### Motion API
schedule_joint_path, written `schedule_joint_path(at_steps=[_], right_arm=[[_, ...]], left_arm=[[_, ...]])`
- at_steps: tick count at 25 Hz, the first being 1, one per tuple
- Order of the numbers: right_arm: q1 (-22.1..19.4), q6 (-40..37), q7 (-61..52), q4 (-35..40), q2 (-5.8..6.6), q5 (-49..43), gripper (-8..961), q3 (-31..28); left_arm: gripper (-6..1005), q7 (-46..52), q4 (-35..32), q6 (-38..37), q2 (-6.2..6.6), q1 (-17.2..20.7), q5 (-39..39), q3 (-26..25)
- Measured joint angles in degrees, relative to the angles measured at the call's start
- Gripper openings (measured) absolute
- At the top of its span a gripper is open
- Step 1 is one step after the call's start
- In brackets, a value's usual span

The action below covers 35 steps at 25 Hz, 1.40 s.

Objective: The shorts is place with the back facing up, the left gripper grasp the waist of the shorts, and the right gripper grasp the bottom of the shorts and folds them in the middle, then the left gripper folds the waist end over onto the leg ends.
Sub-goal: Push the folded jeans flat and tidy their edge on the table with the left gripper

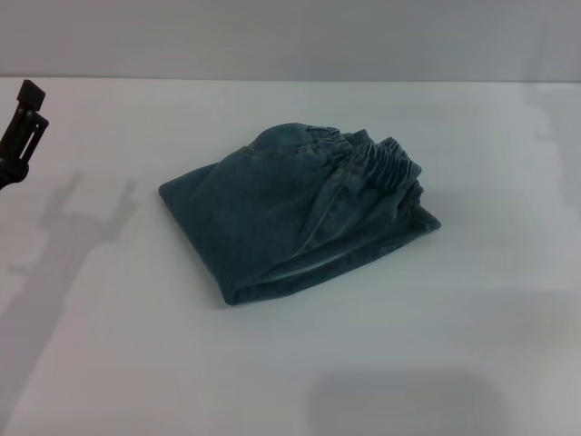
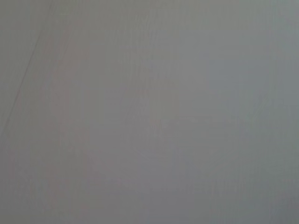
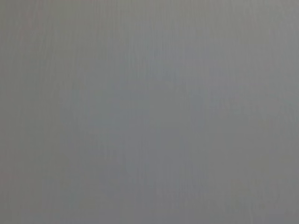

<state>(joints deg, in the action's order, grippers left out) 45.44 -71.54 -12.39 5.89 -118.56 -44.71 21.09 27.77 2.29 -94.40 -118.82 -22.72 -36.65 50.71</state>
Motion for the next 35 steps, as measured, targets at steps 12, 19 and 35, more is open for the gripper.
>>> schedule_joint_path(at_steps=[12, 19, 35], right_arm=[[0.0, 0.0, -0.01, 0.0, 0.0, 0.07, 582, 0.0], [0.0, 0.0, -0.69, 0.0, 0.0, 0.07, 581, 0.0], [-0.09, 0.0, -0.87, 0.0, 0.0, 0.16, 581, -0.08]], left_arm=[[824, 0.0, 0.0, 0.01, 0.0, -0.04, 0.0, 0.0], [825, 0.0, 0.0, 0.06, 0.0, -0.04, 0.0, 0.0], [825, 0.06, 0.0, 0.0, 0.0, -0.3, 0.0, 0.0]])
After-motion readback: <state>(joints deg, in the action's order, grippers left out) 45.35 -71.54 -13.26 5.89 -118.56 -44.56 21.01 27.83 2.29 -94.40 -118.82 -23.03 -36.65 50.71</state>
